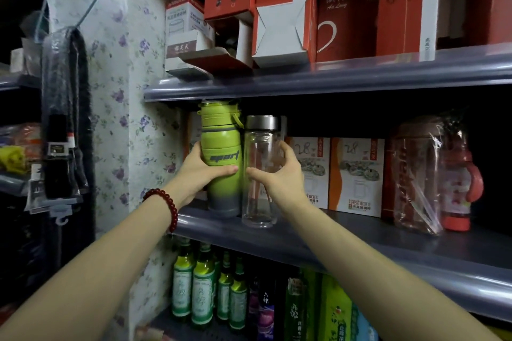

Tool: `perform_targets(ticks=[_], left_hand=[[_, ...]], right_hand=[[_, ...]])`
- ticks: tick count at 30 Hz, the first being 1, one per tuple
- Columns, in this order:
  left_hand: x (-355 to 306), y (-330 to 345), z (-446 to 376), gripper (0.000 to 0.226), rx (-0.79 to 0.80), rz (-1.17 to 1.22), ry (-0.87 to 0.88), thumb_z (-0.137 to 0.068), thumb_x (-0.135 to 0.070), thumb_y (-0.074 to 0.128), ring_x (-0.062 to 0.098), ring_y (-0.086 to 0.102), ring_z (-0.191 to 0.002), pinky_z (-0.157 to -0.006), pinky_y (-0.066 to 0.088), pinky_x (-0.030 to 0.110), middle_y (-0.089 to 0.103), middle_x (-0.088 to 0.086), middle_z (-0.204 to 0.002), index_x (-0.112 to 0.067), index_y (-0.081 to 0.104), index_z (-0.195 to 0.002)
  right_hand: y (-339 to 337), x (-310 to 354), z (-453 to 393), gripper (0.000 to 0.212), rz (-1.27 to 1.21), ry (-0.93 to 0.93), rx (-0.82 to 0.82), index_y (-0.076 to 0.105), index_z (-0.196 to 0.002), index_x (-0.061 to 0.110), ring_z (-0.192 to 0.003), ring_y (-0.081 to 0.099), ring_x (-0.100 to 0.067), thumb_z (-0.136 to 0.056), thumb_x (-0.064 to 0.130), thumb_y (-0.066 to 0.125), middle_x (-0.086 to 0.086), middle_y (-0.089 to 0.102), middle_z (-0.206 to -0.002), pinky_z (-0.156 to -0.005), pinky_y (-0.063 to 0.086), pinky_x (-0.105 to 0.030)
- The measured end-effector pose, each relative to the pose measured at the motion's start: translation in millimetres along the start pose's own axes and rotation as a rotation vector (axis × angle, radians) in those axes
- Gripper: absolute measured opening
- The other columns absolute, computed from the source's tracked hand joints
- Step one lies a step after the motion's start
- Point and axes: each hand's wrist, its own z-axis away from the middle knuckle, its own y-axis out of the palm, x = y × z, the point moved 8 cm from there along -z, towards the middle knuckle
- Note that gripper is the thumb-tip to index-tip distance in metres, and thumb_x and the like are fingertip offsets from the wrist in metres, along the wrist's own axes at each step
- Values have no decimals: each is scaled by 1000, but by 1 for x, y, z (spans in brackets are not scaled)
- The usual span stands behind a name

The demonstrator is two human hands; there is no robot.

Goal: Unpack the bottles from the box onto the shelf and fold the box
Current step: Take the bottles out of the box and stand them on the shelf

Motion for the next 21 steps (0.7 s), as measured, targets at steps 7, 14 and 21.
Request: perform_targets(ticks=[7, 14, 21], left_hand=[[21, -5, -6, 100, 35, 33, -76, -28, -48, 94, 12, 69, -98, -85, 56, 38, 69, -3, -111, -31, 48, -116], [23, 2, -13, 94, 185, 71, -180, -32, -39, 93, 20, 67, -104, -95, 49, 45, 71, 3, -111, -19, 58, -117], [31, -16, -23, 76, 159, 90, -119, -38, -33, 91, 14, 70, -95, -70, 58, 26, 75, -2, -101, -22, 63, -108]], right_hand=[[6, -6, 2, 95, 16, 38, 24, 30, -145, 26, -127, 44, -15, -67, 31, 83, 3, 45, -143, -106, 39, -36], [3, -5, 3, 89, 76, 57, -11, 35, -142, 20, -124, 49, -19, -68, 36, 83, -2, 49, -138, -98, 44, -32], [18, -3, 3, 85, 53, 39, -73, 37, -139, 23, -113, 54, -13, -69, 33, 83, 4, 50, -132, -82, 38, -13]])
